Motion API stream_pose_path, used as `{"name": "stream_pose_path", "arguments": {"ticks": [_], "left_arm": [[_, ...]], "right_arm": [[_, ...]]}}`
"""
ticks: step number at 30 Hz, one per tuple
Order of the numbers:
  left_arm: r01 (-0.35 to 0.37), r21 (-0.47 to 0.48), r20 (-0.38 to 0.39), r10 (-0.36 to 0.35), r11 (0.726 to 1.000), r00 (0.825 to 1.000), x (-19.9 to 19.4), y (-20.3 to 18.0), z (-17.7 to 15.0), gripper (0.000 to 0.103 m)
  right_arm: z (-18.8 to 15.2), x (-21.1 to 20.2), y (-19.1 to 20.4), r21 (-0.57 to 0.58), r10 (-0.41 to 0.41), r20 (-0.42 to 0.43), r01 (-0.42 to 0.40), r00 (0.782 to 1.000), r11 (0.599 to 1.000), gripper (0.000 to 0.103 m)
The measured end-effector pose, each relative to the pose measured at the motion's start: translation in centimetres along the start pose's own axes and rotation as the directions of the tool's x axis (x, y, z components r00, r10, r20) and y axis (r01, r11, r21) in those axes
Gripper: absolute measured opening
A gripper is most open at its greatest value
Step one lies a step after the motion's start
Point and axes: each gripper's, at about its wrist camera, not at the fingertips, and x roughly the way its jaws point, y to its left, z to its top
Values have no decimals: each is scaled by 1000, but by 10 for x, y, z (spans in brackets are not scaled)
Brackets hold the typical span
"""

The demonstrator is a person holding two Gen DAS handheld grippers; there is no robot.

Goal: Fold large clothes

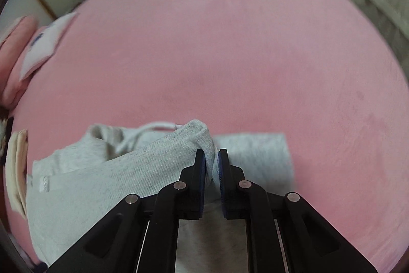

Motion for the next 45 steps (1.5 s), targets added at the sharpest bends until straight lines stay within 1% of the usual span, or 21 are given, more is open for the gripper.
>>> {"name": "stream_pose_path", "arguments": {"ticks": [3,5,6,8,10,12,14,16,17,19,21,22,23,24,26,28,32,34,36,41,45], "left_arm": [[20,-39,1,-20,999,1000,-5,16,-1,75],[27,-54,15,-26,998,1000,-12,25,-3,75],[14,-57,18,-13,998,1000,-16,31,-4,75],[-15,-54,16,16,998,1000,-21,39,-7,75],[-36,-65,10,37,997,999,-25,48,-10,75],[-27,-101,-2,27,995,1000,-28,62,-17,75],[-22,-137,-16,20,990,1000,-29,74,-22,75],[-12,-184,-25,8,983,1000,-28,88,-31,74],[2,-212,-31,-9,977,999,-28,96,-36,71],[33,-249,-33,-42,968,999,-27,108,-45,69],[31,-279,-24,-39,960,999,-29,120,-52,69],[35,-283,-20,-42,958,999,-31,124,-55,69],[39,-288,-10,-44,957,999,-34,129,-59,69],[46,-299,9,-45,953,999,-37,135,-63,69],[44,-330,18,-40,943,999,-40,145,-71,69],[70,-364,10,-71,929,997,-40,156,-79,69],[113,-465,9,-123,878,992,-33,180,-95,69],[144,-513,21,-155,846,988,-29,194,-102,69],[192,-546,72,-182,815,981,-28,208,-110,70],[318,-566,187,-257,761,948,-17,233,-110,78],[325,-610,173,-279,723,945,3,248,-98,79]], "right_arm": [[3,-9,2,80,34,25,-36,999,996,15],[5,-29,4,87,51,63,-56,997,995,23],[8,-42,7,69,47,98,-54,994,996,25],[13,-64,16,13,24,154,-26,988,1000,40],[10,-84,28,-53,24,186,-15,982,998,44],[-3,-98,42,-124,69,172,-48,983,991,44],[-21,-100,59,-184,149,106,-128,983,975,44],[-50,-92,76,-210,238,7,-231,971,950,37],[-60,-86,79,-211,265,-27,-265,964,941,22],[-98,-69,105,-223,291,-105,-308,951,925,8],[-148,-65,137,-217,309,-175,-342,935,914,4],[-165,-54,144,-189,335,-220,-377,916,907,2],[-167,-52,174,-174,354,-246,-400,902,900,2],[-180,-44,182,-176,353,-263,-404,898,897,2],[-210,-40,195,-235,268,-251,-327,930,915,2],[-227,-30,205,-223,218,-241,-273,946,936,1],[-223,19,217,-189,155,-269,-210,951,959,1],[-195,57,232,-210,139,-269,-199,953,957,0],[-184,70,238,-206,129,-272,-189,954,960,0],[-178,70,262,-242,66,-266,-133,962,961,0],[-192,65,272,-269,64,-227,-125,972,955,0]]}}
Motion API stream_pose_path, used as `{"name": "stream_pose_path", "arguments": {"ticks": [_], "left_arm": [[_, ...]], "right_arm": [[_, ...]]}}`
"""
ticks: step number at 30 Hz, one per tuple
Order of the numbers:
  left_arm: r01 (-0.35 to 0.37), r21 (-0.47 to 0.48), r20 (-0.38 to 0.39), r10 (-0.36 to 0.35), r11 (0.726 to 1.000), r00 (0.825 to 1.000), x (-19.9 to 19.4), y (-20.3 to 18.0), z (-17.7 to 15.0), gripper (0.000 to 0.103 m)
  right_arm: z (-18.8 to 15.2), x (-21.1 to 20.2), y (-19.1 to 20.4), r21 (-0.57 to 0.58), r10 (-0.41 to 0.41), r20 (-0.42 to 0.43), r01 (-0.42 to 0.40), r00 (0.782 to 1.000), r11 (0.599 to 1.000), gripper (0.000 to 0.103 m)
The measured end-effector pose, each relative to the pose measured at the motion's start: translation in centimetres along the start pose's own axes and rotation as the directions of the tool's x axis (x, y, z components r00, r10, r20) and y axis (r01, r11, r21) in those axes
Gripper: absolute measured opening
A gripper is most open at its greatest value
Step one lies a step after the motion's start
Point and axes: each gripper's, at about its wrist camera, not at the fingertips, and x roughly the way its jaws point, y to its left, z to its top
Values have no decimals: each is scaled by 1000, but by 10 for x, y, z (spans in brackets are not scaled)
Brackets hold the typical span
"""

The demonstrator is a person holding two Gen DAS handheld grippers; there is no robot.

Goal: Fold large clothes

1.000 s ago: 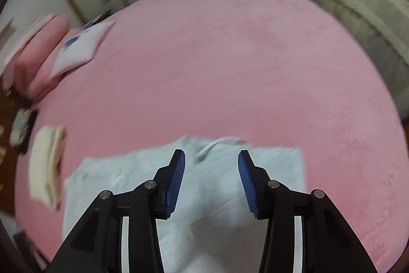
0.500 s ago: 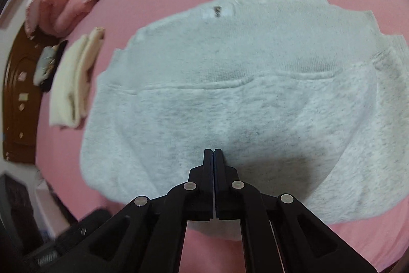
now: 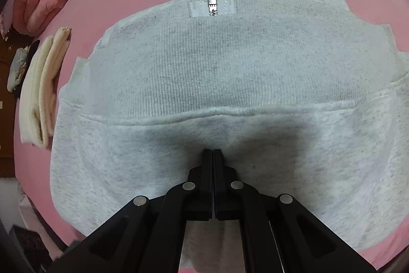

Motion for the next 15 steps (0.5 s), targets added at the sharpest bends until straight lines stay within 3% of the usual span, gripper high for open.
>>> {"name": "stream_pose_path", "arguments": {"ticks": [4,7,9,14,15], "left_arm": [[50,-91,4,-50,995,999,13,16,18,79],[151,-164,-17,-155,975,988,23,22,33,76],[236,-214,6,-240,948,971,26,24,42,56],[236,-292,3,-246,927,969,23,25,48,20],[238,-299,9,-247,924,969,21,26,46,17]], "right_arm": [[-12,-10,5,42,-3,31,1,1000,999,0],[-6,-21,13,72,-3,39,0,999,997,0],[-9,-23,18,79,-4,43,1,999,997,0],[-11,-38,1,118,42,69,-50,997,992,0],[-13,-39,-2,139,64,78,-75,995,987,0]]}}
